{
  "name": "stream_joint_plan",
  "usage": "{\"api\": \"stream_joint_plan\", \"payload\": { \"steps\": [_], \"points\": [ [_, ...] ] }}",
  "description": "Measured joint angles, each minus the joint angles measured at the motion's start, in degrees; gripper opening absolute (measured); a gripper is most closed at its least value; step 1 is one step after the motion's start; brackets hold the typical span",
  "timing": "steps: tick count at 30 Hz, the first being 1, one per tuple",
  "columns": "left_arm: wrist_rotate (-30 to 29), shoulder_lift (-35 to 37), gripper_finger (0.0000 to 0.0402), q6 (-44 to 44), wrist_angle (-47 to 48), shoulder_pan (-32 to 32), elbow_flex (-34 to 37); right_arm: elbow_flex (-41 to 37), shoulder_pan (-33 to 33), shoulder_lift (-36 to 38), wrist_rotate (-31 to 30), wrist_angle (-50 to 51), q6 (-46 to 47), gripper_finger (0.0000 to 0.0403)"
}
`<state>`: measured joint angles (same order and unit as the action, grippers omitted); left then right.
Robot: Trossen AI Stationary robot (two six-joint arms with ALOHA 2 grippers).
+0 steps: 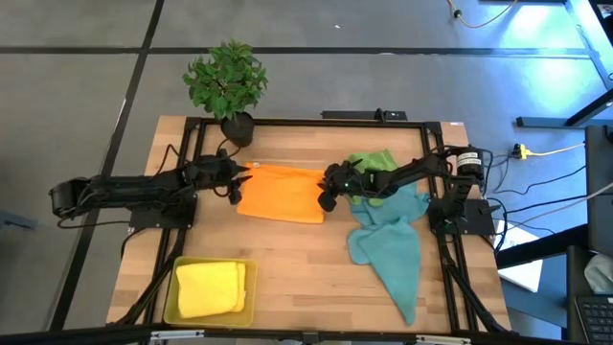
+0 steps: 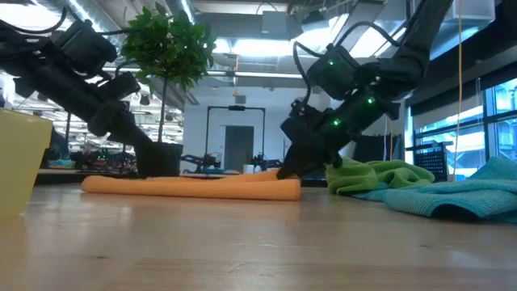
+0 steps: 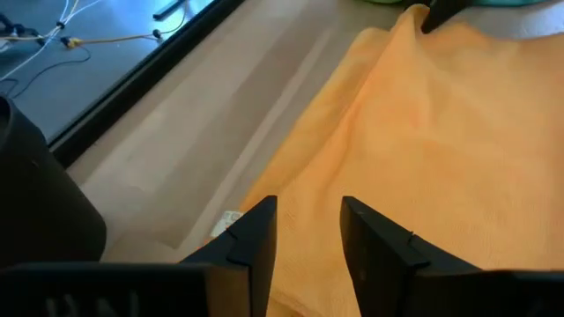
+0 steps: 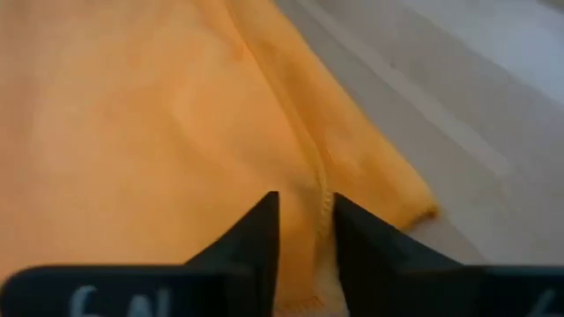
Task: Fold microfiber towels
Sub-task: Fold the orange microfiber cloth
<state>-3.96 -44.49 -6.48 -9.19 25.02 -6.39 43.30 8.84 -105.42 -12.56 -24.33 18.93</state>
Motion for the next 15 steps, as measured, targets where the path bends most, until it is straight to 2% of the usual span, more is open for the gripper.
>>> {"api": "stream_joint_plan", "payload": {
  "steps": [6,10,15],
  "points": [
    [0.0,0.0,0.0118,1.2,1.9,-0.3,-1.6,1.1,0.0,3.2,-1.0,1.6,-1.7,0.0155],
    [0.0,-0.1,0.0118,1.9,3.7,-1.4,-1.7,1.2,0.0,5.8,-5.5,3.5,-3.0,0.0162],
    [-3.1,-0.2,0.0116,3.5,7.8,-1.8,-1.7,1.2,0.0,6.3,-5.8,3.6,-3.0,0.0163]
  ]
}}
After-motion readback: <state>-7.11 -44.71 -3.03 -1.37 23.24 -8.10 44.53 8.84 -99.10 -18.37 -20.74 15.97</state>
